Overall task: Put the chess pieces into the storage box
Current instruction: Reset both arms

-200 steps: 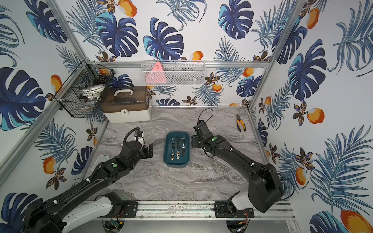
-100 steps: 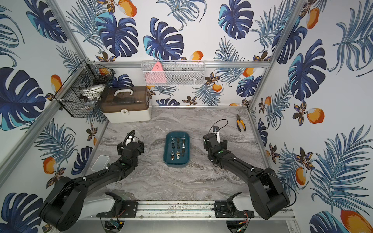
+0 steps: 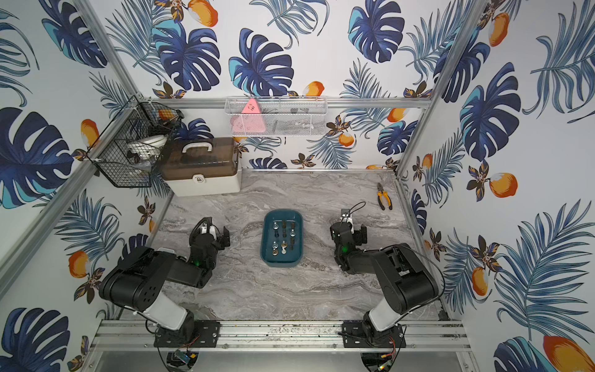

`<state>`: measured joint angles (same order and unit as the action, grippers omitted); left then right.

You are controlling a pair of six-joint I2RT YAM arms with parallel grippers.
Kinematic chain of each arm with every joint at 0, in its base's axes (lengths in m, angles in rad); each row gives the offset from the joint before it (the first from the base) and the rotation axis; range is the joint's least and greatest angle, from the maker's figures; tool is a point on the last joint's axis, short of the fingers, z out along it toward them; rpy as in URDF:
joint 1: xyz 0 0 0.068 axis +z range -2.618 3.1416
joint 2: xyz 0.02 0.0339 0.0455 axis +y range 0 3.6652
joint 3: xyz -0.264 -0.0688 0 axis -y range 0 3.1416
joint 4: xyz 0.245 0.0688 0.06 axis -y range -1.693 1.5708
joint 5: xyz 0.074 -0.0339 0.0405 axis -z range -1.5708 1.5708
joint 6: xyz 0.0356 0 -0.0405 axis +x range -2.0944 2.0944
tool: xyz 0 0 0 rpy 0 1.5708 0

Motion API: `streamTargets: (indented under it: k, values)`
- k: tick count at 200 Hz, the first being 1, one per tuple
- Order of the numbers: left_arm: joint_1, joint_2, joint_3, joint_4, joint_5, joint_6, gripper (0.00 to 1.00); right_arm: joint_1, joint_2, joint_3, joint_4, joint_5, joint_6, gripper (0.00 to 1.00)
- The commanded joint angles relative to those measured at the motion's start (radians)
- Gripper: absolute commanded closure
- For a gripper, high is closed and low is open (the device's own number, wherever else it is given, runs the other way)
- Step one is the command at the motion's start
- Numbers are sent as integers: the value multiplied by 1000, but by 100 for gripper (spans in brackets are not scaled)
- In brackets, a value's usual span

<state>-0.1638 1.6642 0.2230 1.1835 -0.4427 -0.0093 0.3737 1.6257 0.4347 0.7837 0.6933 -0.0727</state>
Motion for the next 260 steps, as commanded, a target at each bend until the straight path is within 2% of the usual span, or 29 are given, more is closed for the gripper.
streamTargets:
  k: [1,25,60,90,109,122,136,152,163,260]
  values:
    - [-3,59,-71,343,75,45,1,-3,69,-81,444,15,-120,3]
    - [-3,56,-57,327,90,53,1,-24,30,-102,387,-19,-46,2]
    - [12,0,84,-18,109,38,1,-100,-4,-68,248,-150,23,0]
    - [39,-4,100,-54,106,9,1,-167,1,-68,229,-262,69,0]
    - [57,-6,111,-78,91,-19,1,-182,66,-50,276,-264,56,0]
    - [63,-7,125,-108,91,-27,1,-186,30,-41,178,-278,97,0]
    - [63,-7,124,-108,91,-27,1,-188,59,-41,243,-278,67,0]
    - [63,-8,124,-109,91,-27,1,-200,40,-23,161,-303,95,0]
    - [63,-7,127,-110,93,-26,1,-218,44,-22,170,-340,96,0]
    - [63,-7,127,-113,94,-26,1,-221,44,-28,184,-331,89,0]
